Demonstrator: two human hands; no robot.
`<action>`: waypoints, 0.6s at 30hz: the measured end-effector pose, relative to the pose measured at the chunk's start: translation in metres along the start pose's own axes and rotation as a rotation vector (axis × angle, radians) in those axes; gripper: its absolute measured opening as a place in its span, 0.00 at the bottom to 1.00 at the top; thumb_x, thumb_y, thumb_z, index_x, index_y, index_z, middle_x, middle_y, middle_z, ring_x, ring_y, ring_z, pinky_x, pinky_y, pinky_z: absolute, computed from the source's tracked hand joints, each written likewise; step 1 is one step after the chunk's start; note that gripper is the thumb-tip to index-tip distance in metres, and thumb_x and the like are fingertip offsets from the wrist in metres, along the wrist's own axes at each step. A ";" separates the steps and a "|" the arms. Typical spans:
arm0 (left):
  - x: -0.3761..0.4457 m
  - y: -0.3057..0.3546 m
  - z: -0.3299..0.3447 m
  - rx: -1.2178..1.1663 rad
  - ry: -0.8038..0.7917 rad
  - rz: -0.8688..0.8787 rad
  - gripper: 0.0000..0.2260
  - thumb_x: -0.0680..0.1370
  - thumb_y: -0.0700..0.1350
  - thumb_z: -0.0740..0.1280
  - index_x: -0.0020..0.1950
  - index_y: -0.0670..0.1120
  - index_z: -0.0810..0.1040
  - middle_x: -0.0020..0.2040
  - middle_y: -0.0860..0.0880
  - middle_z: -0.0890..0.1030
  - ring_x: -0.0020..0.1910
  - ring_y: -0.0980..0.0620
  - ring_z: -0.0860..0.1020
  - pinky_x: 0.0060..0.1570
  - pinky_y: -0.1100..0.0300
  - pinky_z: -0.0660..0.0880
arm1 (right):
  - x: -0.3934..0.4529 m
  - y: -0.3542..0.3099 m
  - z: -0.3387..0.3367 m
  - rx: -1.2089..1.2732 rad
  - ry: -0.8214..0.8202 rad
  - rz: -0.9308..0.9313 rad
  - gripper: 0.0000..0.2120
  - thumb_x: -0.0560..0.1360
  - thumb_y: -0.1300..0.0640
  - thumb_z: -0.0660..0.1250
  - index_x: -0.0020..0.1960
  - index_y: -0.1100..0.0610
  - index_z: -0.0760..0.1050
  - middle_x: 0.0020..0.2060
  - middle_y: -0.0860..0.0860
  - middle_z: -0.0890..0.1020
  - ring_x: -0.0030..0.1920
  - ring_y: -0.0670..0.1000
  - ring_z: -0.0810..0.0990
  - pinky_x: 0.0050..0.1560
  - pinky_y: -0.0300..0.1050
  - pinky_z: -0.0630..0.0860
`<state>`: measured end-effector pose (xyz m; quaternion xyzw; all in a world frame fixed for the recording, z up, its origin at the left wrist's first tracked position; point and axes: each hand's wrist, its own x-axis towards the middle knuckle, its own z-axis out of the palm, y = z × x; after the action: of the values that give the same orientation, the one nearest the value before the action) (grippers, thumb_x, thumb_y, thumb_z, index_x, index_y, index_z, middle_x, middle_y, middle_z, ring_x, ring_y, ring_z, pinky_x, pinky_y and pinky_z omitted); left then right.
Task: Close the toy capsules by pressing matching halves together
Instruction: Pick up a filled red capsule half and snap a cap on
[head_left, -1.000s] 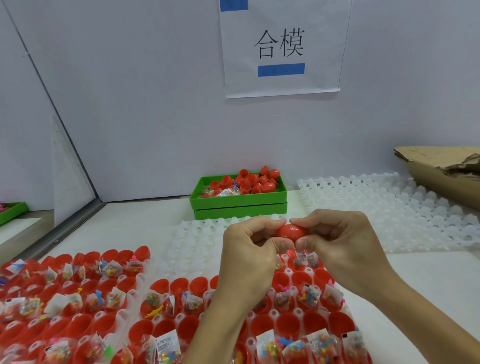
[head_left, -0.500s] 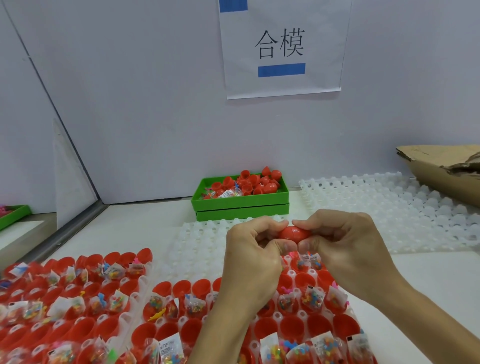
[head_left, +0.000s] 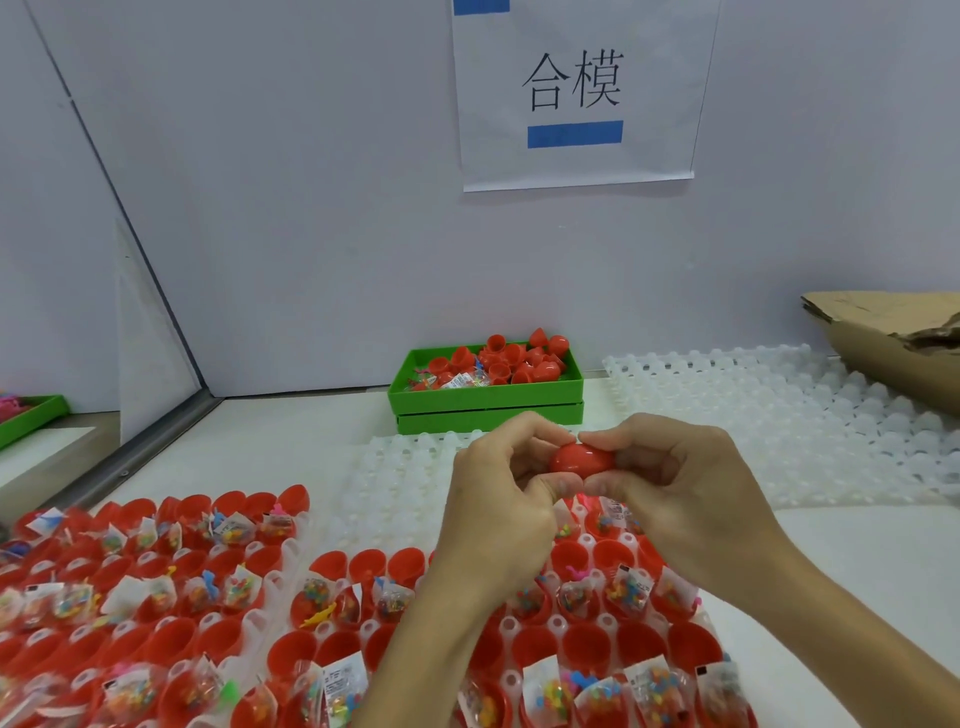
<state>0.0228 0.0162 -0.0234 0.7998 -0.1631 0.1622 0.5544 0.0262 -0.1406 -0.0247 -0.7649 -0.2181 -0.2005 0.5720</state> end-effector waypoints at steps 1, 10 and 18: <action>0.001 0.000 -0.002 -0.011 -0.006 -0.011 0.13 0.75 0.33 0.71 0.48 0.51 0.81 0.39 0.54 0.84 0.42 0.58 0.83 0.40 0.68 0.78 | 0.000 -0.001 -0.001 -0.007 -0.011 -0.002 0.19 0.67 0.72 0.75 0.47 0.49 0.84 0.41 0.48 0.86 0.43 0.49 0.86 0.49 0.46 0.83; 0.000 0.006 0.000 -0.079 0.032 0.027 0.15 0.73 0.35 0.74 0.50 0.56 0.83 0.44 0.60 0.85 0.45 0.63 0.83 0.46 0.72 0.77 | 0.001 -0.005 -0.007 0.009 0.053 0.052 0.18 0.70 0.69 0.73 0.49 0.47 0.83 0.42 0.46 0.87 0.42 0.46 0.86 0.46 0.38 0.82; 0.001 0.000 0.002 -0.110 0.062 0.050 0.15 0.71 0.35 0.75 0.56 0.48 0.85 0.46 0.55 0.86 0.47 0.61 0.83 0.47 0.70 0.78 | 0.001 -0.008 -0.007 0.064 0.062 0.084 0.19 0.70 0.71 0.72 0.46 0.46 0.83 0.40 0.46 0.87 0.42 0.46 0.86 0.44 0.35 0.81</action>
<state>0.0242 0.0143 -0.0237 0.7583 -0.1746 0.1916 0.5982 0.0225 -0.1450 -0.0163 -0.7481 -0.1741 -0.1928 0.6106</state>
